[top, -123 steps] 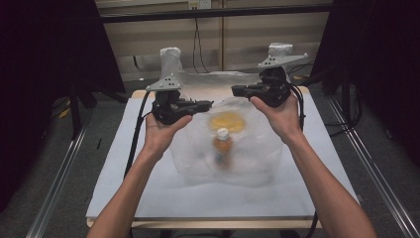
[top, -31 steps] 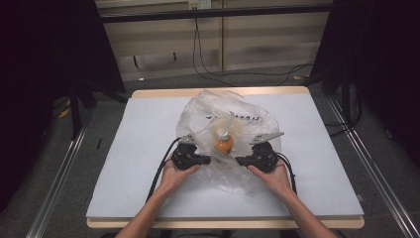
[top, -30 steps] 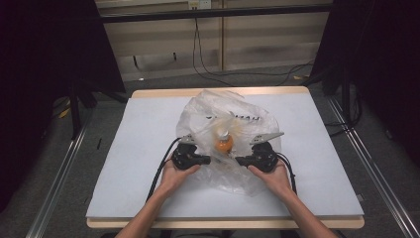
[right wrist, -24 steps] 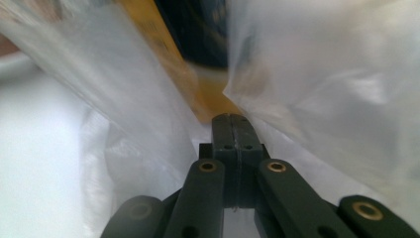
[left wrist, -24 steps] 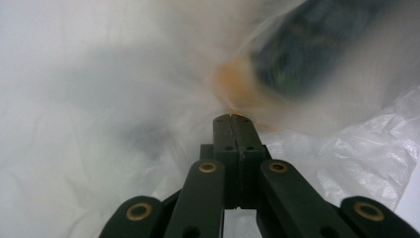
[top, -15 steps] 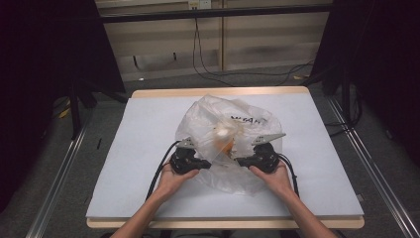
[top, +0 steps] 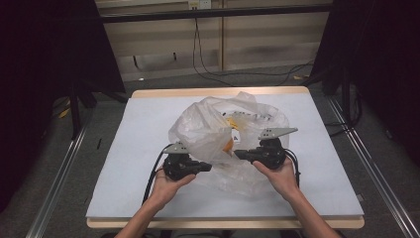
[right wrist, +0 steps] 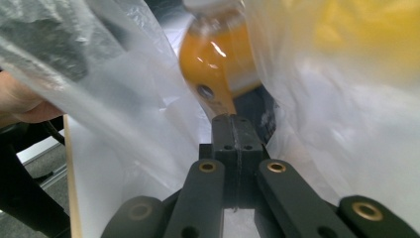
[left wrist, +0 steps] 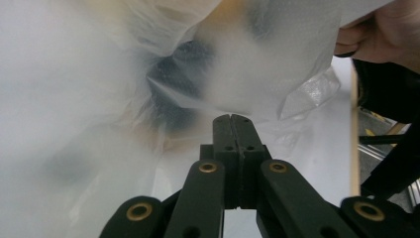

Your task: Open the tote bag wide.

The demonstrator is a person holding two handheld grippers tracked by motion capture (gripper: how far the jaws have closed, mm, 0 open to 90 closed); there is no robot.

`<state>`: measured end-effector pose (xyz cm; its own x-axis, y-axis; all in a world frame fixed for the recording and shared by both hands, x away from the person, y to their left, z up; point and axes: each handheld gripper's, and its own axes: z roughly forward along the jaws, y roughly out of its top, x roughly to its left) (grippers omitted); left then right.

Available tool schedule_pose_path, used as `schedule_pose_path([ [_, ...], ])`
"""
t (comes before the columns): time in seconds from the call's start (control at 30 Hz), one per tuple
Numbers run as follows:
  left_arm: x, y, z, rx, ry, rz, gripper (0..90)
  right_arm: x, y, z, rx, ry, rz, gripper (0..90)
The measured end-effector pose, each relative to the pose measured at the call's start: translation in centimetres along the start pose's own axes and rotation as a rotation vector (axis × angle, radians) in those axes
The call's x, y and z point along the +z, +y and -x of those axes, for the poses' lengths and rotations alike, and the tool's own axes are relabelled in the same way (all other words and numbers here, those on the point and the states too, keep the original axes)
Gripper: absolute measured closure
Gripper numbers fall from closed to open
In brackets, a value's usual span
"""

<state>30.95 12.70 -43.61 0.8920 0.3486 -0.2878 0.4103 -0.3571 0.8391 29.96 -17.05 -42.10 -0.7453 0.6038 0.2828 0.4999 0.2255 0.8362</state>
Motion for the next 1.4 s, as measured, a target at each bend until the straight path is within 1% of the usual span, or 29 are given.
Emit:
schedule_pose_path([
  [0.03, -0.5, 0.1, 0.5, -0.003, 0.001, 0.021, 90.0, -0.3, 0.5, -0.3, -0.006, 0.002, 0.018, 90.0],
  [0.13, -1.0, 0.4, 0.7, 0.007, 0.002, 0.031, 90.0, -0.8, 1.3, -0.7, -0.013, 0.005, 0.041, 90.0],
  [0.17, -1.5, 0.8, 1.0, 0.03, -0.001, 0.036, 90.0, -0.8, 1.5, -0.8, -0.02, 0.003, 0.043, 90.0],
  [0.2, -1.7, 1.1, 1.0, 0.061, 0.011, 0.012, 90.0, -0.8, 1.6, -0.9, -0.018, 0.005, 0.045, 90.0],
  [0.23, -1.7, 1.3, 0.9, 0.065, 0.011, 0.008, 90.0, -0.9, 1.8, -0.9, -0.02, 0.008, 0.051, 90.0],
  [0.27, -1.5, 1.3, 1.2, 0.009, 0.006, 0.036, 90.0, -0.9, 1.9, -1.0, -0.019, 0.009, 0.059, 90.0],
  [0.3, -1.5, 1.3, 0.8, 0.024, 0.018, 0.019, 90.0, -1.0, 2.0, -1.0, -0.022, 0.008, 0.063, 90.0],
  [0.33, -1.5, 1.3, 0.8, 0.024, 0.018, 0.019, 90.0, -1.0, 2.0, -1.0, -0.022, 0.008, 0.063, 90.0],
  [0.37, -1.4, 1.3, 0.4, 0.029, 0.032, 0.008, 90.0, -1.0, 2.1, -1.0, -0.021, 0.01, 0.066, 90.0],
  [0.4, -1.5, 1.2, -0.1, 0.055, 0.036, -0.022, 90.0, -1.0, 2.2, -1.0, -0.02, 0.01, 0.068, 90.0],
  [0.43, -1.4, 0.8, -0.6, 0.035, 0.039, -0.036, 90.0, -1.0, 2.3, -0.9, -0.02, 0.006, 0.06, 90.0],
  [0.5, -1.4, 0.5, -0.7, 0.032, 0.033, -0.037, 90.0, -0.9, 2.3, -0.8, -0.021, 0.004, 0.058, 90.0],
  [0.57, -1.9, 0.1, -0.8, 0.042, 0.044, -0.059, 90.0, -0.9, 2.4, -0.6, -0.017, 0.0, 0.058, 90.0],
  [0.6, -2.1, -0.1, -0.8, 0.04, 0.044, -0.062, 90.0, -0.9, 2.5, -0.5, -0.015, -0.003, 0.06, 90.0],
  [0.63, -2.8, -0.5, -0.5, 0.043, 0.042, -0.052, 90.0, -0.9, 2.7, -0.4, -0.015, -0.003, 0.067, 90.0],
  [0.67, -2.8, -0.5, -0.5, 0.043, 0.042, -0.052, 90.0, -0.9, 2.7, -0.4, -0.015, -0.003, 0.067, 90.0],
  [0.7, -3.1, -0.5, -0.2, 0.05, 0.04, -0.043, 90.0, -1.0, 2.9, -0.5, -0.017, 0.002, 0.078, 90.0],
  [0.73, -3.5, -0.4, 0.4, 0.054, 0.026, -0.02, 90.0, -1.0, 3.0, -0.6, -0.019, 0.003, 0.079, 90.0],
  [0.77, -3.5, -0.4, 0.4, 0.054, 0.026, -0.02, 90.0, -1.0, 3.1, -0.6, -0.026, 0.003, 0.083, 90.0],
  [0.8, -3.6, 0.3, 1.2, 0.066, 0.009, 0.005, 90.0, -0.9, 3.2, -0.7, -0.024, 0.007, 0.084, 90.0],
  [0.83, -3.6, 0.8, 1.6, 0.078, -0.005, 0.016, 90.0, -0.9, 3.3, -0.9, -0.025, 0.011, 0.088, 90.0],
  [0.87, -3.6, 0.8, 1.6, 0.078, -0.005, 0.016, 90.0, -0.9, 3.3, -0.9, -0.025, 0.011, 0.088, 90.0],
  [0.9, -3.4, 1.3, 2.0, 0.079, -0.021, 0.033, 90.0, -0.8, 3.5, -1.1, -0.029, 0.013, 0.09, 90.0],
  [1.0, -3.1, 3.0, 2.9, 0.104, -0.044, 0.07, 90.0, -0.7, 4.0, -2.0, -0.039, 0.032, 0.11, 90.0],
  [1.03, -2.8, 4.0, 3.3, 0.106, -0.056, 0.093, 90.0, -0.7, 4.0, -2.1, -0.039, 0.043, 0.114, 90.0],
  [1.07, -2.8, 4.0, 3.3, 0.106, -0.056, 0.093, 90.0, -0.7, 4.1, -2.3, -0.039, 0.05, 0.115, 90.0],
  [1.2, -2.4, 5.8, 4.2, 0.136, -0.079, 0.134, 90.0, -0.2, 3.7, -2.4, -0.04, 0.051, 0.101, 90.0],
  [1.3, -2.2, 6.9, 4.7, 0.143, -0.098, 0.159, 90.0, 0.4, 3.3, -2.5, -0.033, 0.064, 0.091, 90.0],
  [1.4, -1.9, 7.9, 4.8, 0.143, -0.101, 0.173, 90.0, 0.8, 2.9, -2.6, -0.031, 0.069, 0.078, 90.0],
])
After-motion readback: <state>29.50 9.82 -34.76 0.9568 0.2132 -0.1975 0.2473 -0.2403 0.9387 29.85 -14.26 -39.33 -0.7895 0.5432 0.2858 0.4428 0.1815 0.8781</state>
